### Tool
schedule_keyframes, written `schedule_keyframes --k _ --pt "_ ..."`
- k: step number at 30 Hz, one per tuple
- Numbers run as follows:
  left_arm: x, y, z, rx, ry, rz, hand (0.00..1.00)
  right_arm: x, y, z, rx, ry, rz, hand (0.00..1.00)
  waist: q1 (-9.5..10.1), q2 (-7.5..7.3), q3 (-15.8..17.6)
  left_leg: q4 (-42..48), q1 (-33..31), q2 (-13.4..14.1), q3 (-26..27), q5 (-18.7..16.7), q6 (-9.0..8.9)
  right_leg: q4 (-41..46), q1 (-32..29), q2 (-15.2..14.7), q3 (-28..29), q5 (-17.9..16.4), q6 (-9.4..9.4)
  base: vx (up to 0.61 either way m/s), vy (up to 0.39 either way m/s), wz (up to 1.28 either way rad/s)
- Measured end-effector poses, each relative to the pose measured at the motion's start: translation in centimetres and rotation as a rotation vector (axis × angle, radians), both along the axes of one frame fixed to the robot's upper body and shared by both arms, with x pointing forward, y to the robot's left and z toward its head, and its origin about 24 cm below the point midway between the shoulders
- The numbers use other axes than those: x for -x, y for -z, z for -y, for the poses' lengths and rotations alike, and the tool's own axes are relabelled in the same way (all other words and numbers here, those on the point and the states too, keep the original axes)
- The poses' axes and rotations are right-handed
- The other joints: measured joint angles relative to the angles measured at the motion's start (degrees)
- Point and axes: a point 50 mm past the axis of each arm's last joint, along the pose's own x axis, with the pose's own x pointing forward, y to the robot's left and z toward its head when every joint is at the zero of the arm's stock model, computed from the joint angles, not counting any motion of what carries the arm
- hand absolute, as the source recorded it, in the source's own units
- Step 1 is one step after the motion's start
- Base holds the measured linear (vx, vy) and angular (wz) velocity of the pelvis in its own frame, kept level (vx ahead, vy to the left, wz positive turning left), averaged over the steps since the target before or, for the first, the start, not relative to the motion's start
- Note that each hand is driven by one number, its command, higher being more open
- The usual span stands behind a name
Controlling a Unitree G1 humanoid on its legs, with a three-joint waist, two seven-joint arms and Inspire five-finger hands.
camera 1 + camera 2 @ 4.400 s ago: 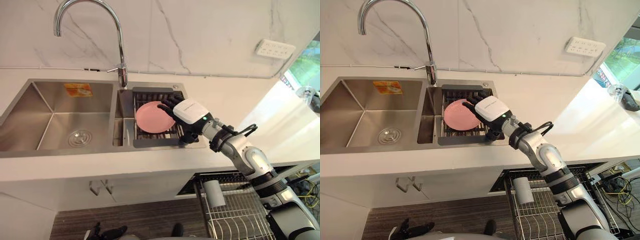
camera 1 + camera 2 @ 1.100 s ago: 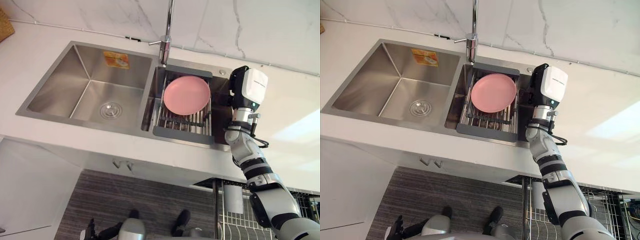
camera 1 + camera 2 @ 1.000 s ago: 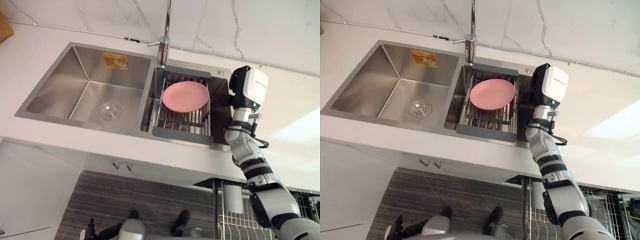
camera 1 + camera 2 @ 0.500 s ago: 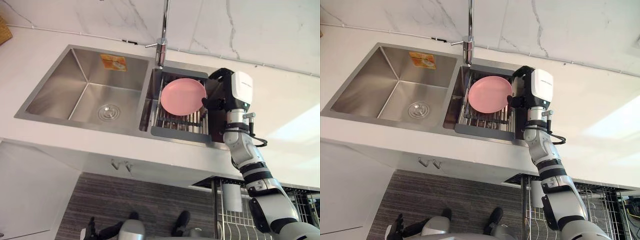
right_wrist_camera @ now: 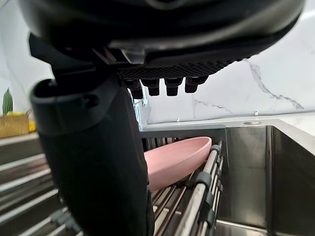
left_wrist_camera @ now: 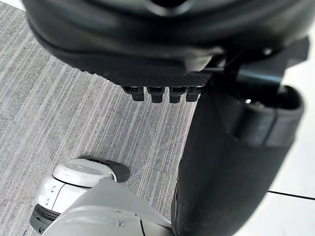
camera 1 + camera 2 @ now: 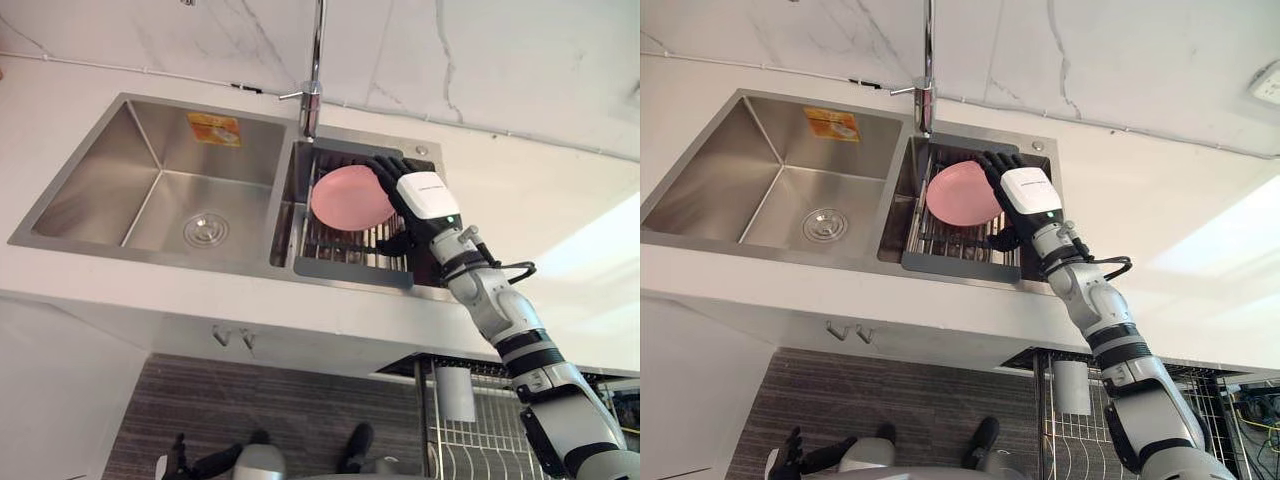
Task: Walk over to the sink, pick up the cup, carry it to the dishwasher, place the cup inside the dishwasher, then close the dishwasher door
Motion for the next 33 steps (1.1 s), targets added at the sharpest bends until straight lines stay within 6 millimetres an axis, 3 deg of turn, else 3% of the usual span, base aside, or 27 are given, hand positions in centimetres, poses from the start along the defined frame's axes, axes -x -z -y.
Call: schedule_keyframes --k 12,18,26,27,33 --pt "0.1 0.1 0.0 0.007 0.002 -0.027 1.0 -0.2 1.2 -0.8 0.165 0.006 -0.077 1.0 0.14 -0.05 -0.2 0.2 -0.5 0.0 0.2 0.0 0.02 0.0 -0.6 0.1 0.5 0.3 -0.15 0.0 0.002 -0.01" --pt "-2.1 -0.3 -0.4 0.029 0.053 -0.085 1.0 -1.4 0.6 -1.7 0.28 0.007 -0.094 1.0 0.82 -0.05 -0.2 0.8 -0.6 -0.2 0.0 0.0 0.04 0.0 -0.5 0.0 0.5 0.7 -0.32 -0.01 0.003 0.0" --pt "-3.5 -0.4 -0.3 0.046 0.045 -0.079 1.0 -2.5 0.1 -1.8 0.405 0.038 -0.068 1.0 2.57 -0.05 -0.4 2.7 -3.3 0.4 -0.5 0.0 0.11 0.0 -1.7 0.5 0.3 1.0 -0.73 -0.04 -0.009 0.04" --pt "-3.7 -0.4 -0.3 0.047 0.047 -0.074 1.0 -2.7 0.3 -1.6 0.427 0.052 -0.073 0.0 2.99 -0.04 -0.4 2.8 -3.4 0.5 -0.6 0.0 0.09 0.0 -1.7 0.6 0.2 1.0 -0.74 -0.02 -0.015 0.05" --pt "-4.2 -0.3 -0.3 0.051 0.046 -0.076 1.0 -3.0 0.7 -1.6 0.481 0.067 -0.101 0.0 3.45 -0.12 -0.5 3.8 -4.3 0.6 -1.2 0.0 0.02 0.0 -1.8 0.7 -0.2 1.0 -0.75 -0.01 -0.003 0.05"
